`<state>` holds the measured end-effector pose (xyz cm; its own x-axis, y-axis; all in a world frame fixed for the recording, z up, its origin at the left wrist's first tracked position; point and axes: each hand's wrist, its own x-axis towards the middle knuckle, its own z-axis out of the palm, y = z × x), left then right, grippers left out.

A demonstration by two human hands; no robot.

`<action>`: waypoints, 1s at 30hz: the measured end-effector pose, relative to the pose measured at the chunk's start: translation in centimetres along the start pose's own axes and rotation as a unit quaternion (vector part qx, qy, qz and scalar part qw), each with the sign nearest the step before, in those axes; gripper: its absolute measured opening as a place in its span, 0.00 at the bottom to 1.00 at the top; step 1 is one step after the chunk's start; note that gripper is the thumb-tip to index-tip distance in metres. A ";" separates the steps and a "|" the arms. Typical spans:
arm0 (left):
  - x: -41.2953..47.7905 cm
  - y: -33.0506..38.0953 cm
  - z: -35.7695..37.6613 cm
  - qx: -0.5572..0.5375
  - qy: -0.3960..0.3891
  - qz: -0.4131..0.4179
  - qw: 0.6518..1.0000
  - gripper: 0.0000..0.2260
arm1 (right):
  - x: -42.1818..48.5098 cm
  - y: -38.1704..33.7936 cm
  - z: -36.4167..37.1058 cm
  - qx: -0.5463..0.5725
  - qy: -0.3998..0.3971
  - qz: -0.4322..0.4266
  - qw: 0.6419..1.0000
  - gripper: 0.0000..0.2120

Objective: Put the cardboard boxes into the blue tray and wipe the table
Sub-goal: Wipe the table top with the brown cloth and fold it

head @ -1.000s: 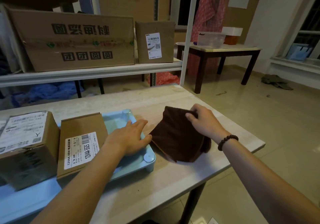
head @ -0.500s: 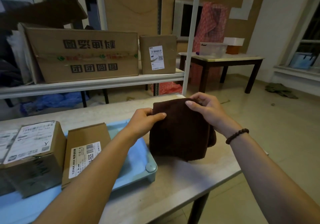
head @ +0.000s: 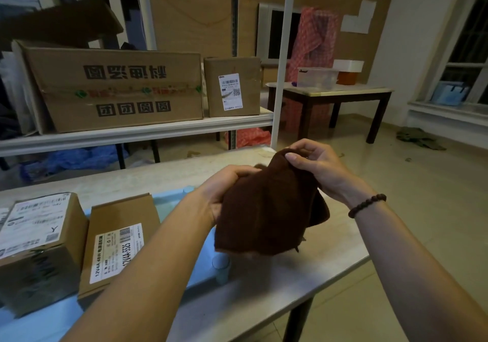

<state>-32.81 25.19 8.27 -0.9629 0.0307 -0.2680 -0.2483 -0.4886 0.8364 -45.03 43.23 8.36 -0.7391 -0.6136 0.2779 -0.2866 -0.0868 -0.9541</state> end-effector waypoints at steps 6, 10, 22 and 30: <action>2.3 -0.9 0.2 0.011 0.127 0.041 0.991 0.07 | 1.1 0.3 0.0 -0.082 0.143 -0.006 0.986 0.07; 4.9 -4.0 -2.0 0.076 0.187 -0.098 0.975 0.12 | 1.3 3.3 0.5 -0.230 0.178 0.100 0.952 0.20; 5.3 -2.8 0.3 -0.026 0.161 0.057 0.985 0.15 | -0.8 5.9 1.9 -0.233 0.111 0.066 0.964 0.25; 2.8 0.4 1.3 -0.330 0.011 0.156 0.931 0.19 | -2.8 10.2 3.4 -0.220 0.097 -0.032 0.970 0.40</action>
<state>-35.74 26.26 8.47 -0.9733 -0.2164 -0.0766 0.1687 -0.9007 0.4004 -43.80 41.35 -2.50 -0.7991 -0.4559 0.3918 -0.5371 0.2489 -0.8059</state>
